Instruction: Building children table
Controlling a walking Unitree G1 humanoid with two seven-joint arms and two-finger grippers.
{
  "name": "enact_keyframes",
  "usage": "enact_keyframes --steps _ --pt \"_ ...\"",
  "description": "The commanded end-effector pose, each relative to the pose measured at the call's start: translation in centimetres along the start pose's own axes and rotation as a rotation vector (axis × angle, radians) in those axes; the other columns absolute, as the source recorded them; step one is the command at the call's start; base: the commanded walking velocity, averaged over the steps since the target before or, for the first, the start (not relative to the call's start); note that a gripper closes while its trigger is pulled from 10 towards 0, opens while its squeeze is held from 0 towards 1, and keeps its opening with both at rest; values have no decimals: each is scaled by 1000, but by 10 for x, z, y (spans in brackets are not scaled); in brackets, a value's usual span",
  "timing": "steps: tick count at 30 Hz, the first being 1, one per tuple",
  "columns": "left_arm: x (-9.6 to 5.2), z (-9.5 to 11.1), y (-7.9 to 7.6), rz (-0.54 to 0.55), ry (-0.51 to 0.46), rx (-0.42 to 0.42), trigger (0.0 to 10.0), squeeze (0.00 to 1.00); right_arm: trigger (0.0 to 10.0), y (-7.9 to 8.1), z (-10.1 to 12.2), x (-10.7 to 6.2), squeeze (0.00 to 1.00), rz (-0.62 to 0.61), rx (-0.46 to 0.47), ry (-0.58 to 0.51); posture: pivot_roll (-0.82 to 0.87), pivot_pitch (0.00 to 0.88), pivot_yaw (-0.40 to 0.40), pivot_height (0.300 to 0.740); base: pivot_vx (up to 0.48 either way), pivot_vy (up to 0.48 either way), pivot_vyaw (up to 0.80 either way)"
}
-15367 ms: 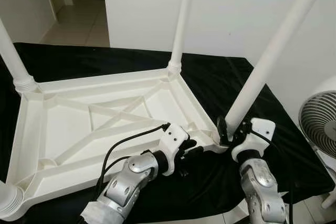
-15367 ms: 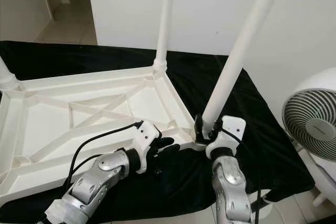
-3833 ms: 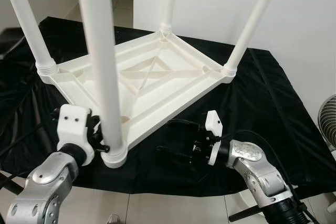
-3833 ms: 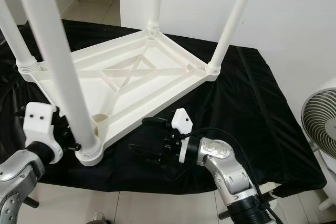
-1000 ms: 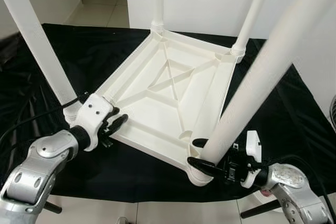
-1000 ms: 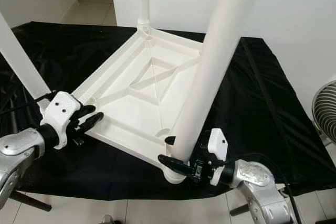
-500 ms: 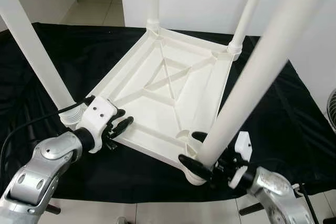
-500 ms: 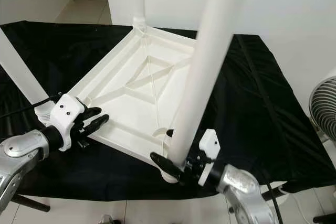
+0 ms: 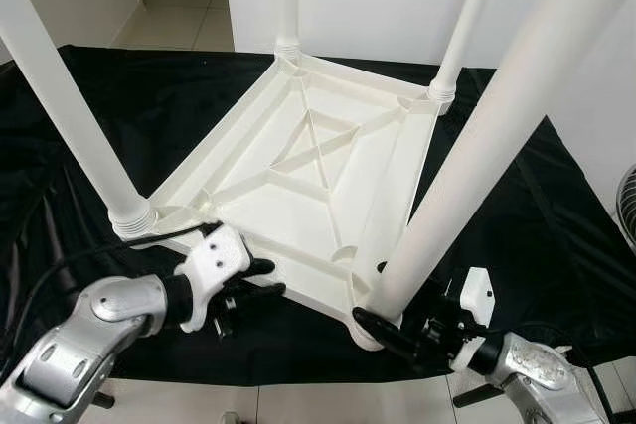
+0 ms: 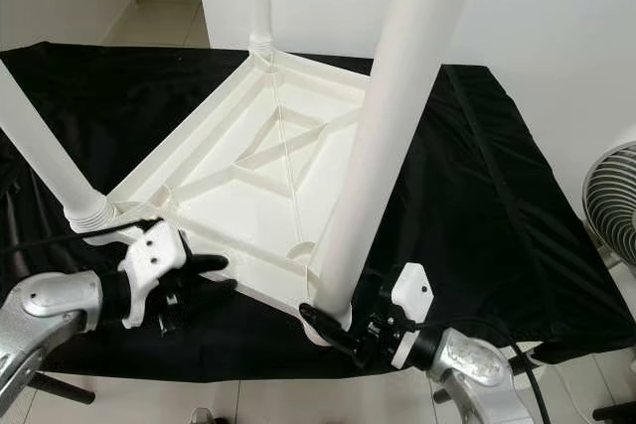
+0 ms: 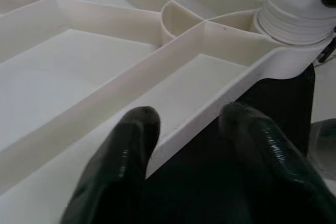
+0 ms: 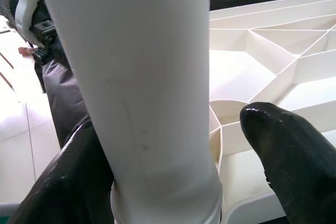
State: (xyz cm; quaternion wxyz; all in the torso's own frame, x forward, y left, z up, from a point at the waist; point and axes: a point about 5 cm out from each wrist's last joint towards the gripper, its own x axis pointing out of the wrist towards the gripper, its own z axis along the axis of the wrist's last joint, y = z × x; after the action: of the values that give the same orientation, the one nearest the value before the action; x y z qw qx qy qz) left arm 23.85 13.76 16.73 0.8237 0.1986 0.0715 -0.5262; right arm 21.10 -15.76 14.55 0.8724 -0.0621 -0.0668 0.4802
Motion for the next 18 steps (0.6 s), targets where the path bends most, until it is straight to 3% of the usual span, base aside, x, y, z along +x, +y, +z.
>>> enact_keyframes --steps 1,7,8,18 --pt "2 -1 -3 -26 14 27 10000 1000 10000 -2 -2 -4 0 -3 8 14 51 123 13 740 0 0 0" --pt "7 -4 1 -11 59 130 10000 976 10000 -4 -2 -7 0 -1 -7 19 44 120 14 740 0 0 0" --pt "8 -5 3 -10 64 141 10000 0 10000 -5 -2 -7 0 -3 -10 20 42 120 14 740 0 0 0" --pt "20 -16 25 52 124 167 10000 0 10000 -8 1 -8 0 -27 -23 14 16 120 33 740 0 0 0"
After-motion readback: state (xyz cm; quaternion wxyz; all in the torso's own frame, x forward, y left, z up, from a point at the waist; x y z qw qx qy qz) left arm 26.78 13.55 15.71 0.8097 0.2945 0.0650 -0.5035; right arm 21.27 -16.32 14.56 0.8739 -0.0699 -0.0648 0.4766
